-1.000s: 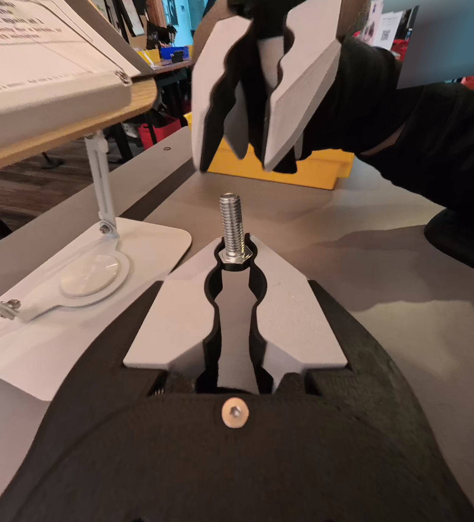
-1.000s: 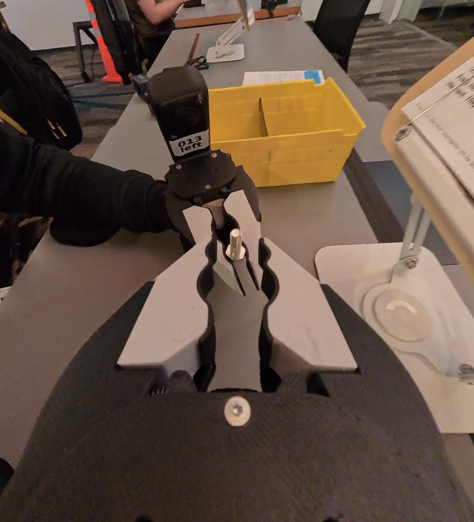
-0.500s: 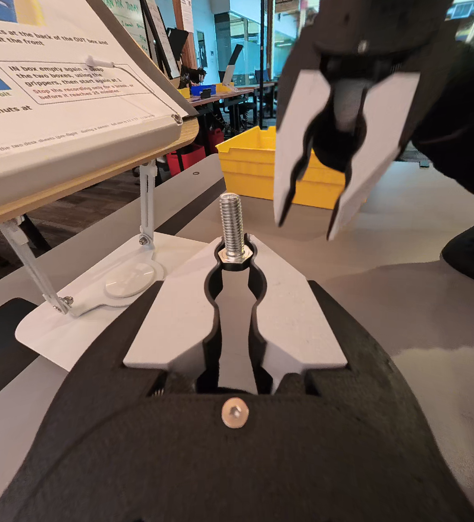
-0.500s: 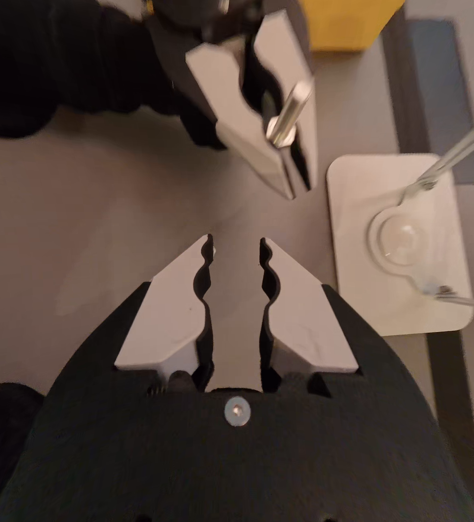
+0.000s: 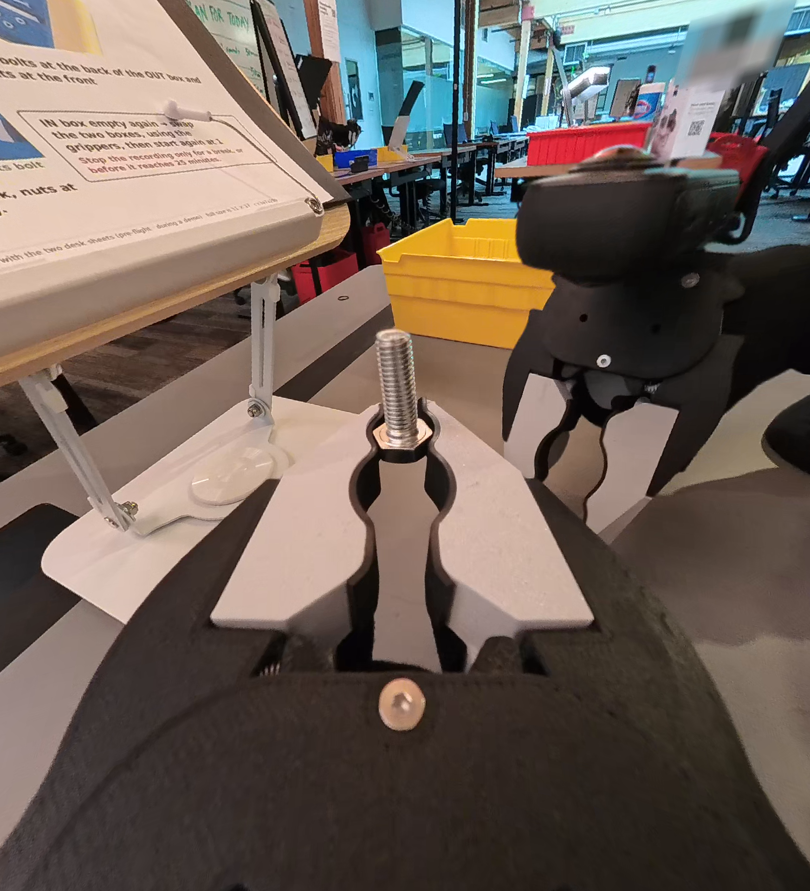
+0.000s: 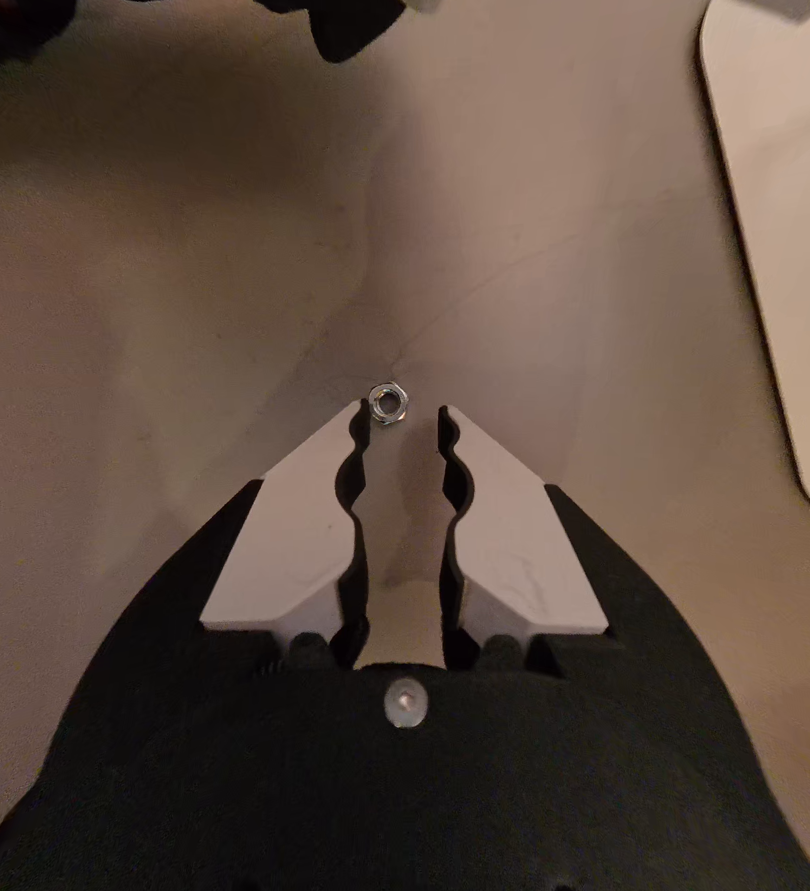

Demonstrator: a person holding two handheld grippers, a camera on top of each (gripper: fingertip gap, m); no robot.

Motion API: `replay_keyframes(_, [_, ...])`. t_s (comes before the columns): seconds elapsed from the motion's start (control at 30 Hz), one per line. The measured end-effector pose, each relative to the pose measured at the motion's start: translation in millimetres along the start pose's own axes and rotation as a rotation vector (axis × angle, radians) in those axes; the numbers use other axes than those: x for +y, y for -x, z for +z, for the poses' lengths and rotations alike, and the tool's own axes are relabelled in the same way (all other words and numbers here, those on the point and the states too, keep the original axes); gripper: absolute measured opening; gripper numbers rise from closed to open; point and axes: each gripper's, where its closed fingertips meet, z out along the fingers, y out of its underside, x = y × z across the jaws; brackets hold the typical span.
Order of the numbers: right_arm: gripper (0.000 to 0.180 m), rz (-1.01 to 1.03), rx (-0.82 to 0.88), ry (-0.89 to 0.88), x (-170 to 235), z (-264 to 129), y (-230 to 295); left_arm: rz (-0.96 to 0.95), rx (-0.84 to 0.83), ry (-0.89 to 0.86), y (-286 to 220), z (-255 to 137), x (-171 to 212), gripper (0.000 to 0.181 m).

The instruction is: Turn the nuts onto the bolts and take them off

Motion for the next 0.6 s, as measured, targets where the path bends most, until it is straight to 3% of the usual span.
replay_keyframes(0.03, [0.026,0.011,-0.002,0.000,1,2,1,0.002,-0.001,0.002,0,0,0,0.011])
replay_keyframes(0.6, [0.015,0.033,-0.025,-0.059,-1,1,6,-0.002,0.011,0.013,-2,4,6,0.011])
